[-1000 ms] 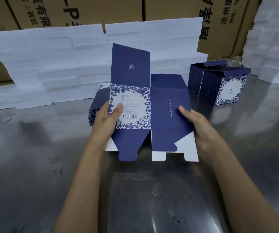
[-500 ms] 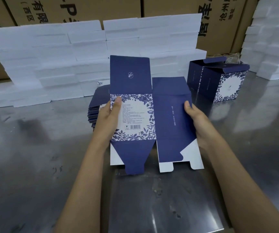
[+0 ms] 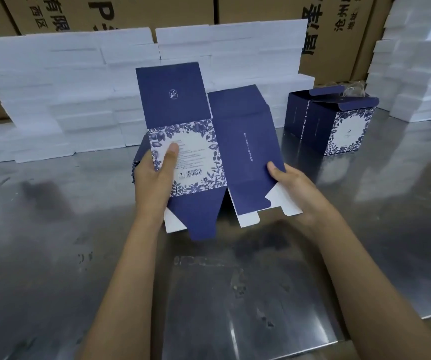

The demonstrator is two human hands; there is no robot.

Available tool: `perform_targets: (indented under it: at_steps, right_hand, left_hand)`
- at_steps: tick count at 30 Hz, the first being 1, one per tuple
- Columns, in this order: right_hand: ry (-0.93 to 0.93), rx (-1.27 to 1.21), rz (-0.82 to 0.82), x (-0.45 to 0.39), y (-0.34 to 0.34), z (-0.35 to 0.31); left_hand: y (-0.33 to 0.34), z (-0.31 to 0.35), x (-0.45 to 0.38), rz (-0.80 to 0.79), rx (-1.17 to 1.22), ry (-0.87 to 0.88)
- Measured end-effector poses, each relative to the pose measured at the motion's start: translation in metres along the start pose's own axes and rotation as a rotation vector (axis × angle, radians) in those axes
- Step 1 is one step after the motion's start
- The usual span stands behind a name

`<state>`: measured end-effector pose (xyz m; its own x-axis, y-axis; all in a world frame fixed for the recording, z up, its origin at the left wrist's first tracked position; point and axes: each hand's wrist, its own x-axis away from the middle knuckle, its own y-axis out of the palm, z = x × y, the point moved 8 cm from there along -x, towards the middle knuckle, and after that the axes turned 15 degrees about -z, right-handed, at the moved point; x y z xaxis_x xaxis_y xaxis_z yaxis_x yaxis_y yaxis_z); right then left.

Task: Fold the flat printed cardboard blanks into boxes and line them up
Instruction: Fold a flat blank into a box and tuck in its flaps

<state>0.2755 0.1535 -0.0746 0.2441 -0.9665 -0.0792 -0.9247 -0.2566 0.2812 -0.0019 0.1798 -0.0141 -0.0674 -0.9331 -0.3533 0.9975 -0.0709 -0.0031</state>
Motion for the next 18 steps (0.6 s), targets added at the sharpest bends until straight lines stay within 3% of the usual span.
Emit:
perform_targets:
  at_steps: [5, 8, 12, 15, 18]
  right_hand:
    - [-0.051, -0.12, 0.048, 0.004, 0.0, -0.009]
    - [-0.042, -0.356, -0.018, 0.007, 0.01, -0.008]
    - [-0.106, -0.538, -0.14, 0.008, 0.027, -0.015]
    - [-0.137, -0.51, -0.241, 0.007, 0.039, -0.021]
    - [-0.125, -0.414, -0.328, 0.007, 0.052, -0.022]
  left_hand:
    - [0.015, 0.015, 0.004, -0.059, -0.24, 0.062]
    - [0.041, 0.028, 0.009, -0.235, -0.449, 0.175]
    - [0.057, 0.029, 0.013, -0.332, -0.602, 0.169]
    - [0.064, 0.031, 0.016, -0.36, -0.568, 0.138]
    - [0.065, 0.037, 0.016, -0.361, -0.359, 0.16]
